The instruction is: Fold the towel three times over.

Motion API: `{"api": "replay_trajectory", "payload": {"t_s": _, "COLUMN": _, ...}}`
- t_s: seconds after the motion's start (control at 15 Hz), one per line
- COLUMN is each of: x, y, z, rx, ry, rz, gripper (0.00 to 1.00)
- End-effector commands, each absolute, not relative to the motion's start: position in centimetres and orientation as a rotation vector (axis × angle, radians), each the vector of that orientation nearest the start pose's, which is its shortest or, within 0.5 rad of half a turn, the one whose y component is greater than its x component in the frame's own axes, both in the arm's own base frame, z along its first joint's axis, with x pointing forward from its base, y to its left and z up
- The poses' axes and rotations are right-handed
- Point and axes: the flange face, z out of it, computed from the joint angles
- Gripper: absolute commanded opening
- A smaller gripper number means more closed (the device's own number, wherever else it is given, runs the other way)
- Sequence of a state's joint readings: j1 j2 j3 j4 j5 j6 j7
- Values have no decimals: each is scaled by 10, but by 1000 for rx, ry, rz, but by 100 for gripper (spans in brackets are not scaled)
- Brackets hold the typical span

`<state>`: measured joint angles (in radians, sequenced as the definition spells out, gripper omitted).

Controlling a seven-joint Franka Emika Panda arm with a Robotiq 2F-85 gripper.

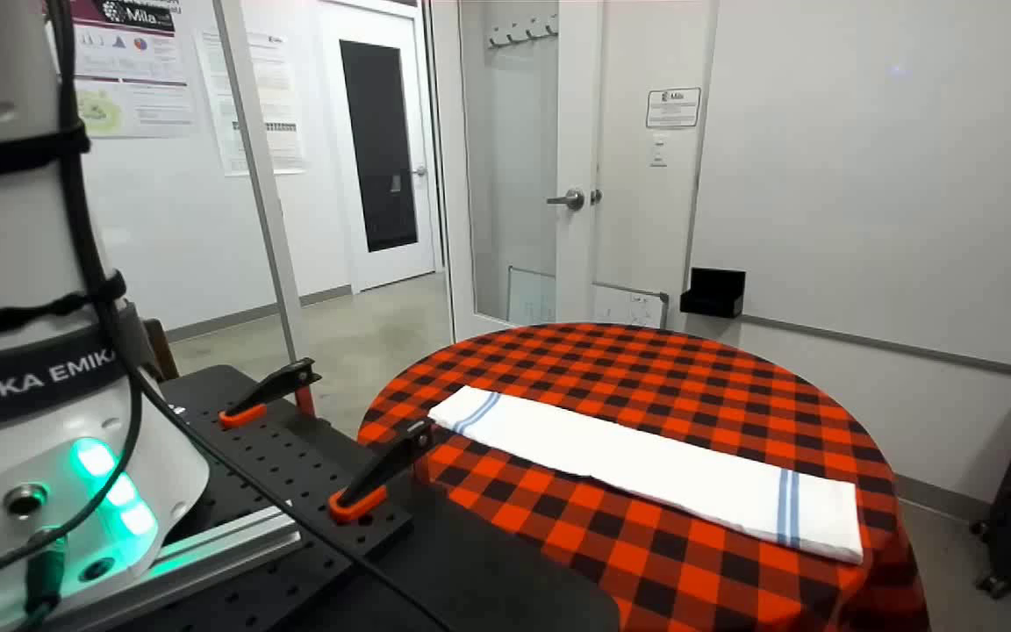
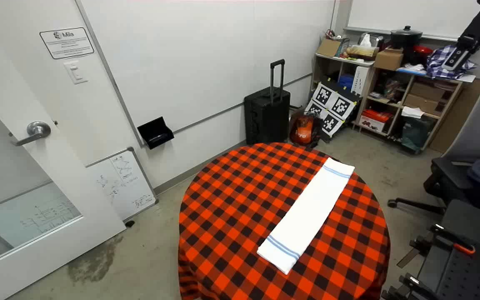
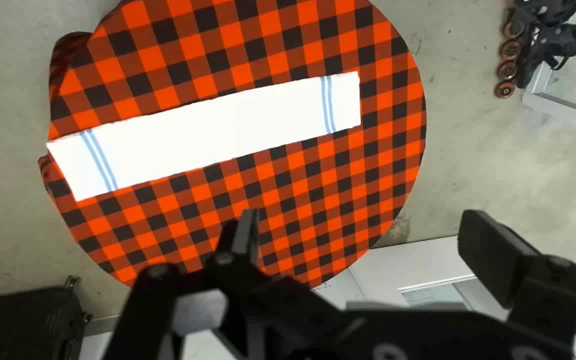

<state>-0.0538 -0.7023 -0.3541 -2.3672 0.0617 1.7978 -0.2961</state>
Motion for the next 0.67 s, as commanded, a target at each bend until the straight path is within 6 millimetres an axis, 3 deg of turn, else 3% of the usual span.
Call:
{"api": "replay_trajectory", "payload": {"t_s": 0.0, "x": 324, "y": -161, "z": 564, "rx": -2886, "ry": 80, "rz": -266, "gripper": 100}}
{"api": "replay_trajectory", "payload": {"t_s": 0.4, "x": 324, "y": -161, "z": 564, "rx": -2887, "ry": 80, "rz": -268, "gripper": 100}}
{"api": "replay_trajectory", "payload": {"t_s": 0.6, "x": 346, "y": -145, "z": 558, "rx": -2962, "ry": 27, "rz": -386, "gripper": 100}}
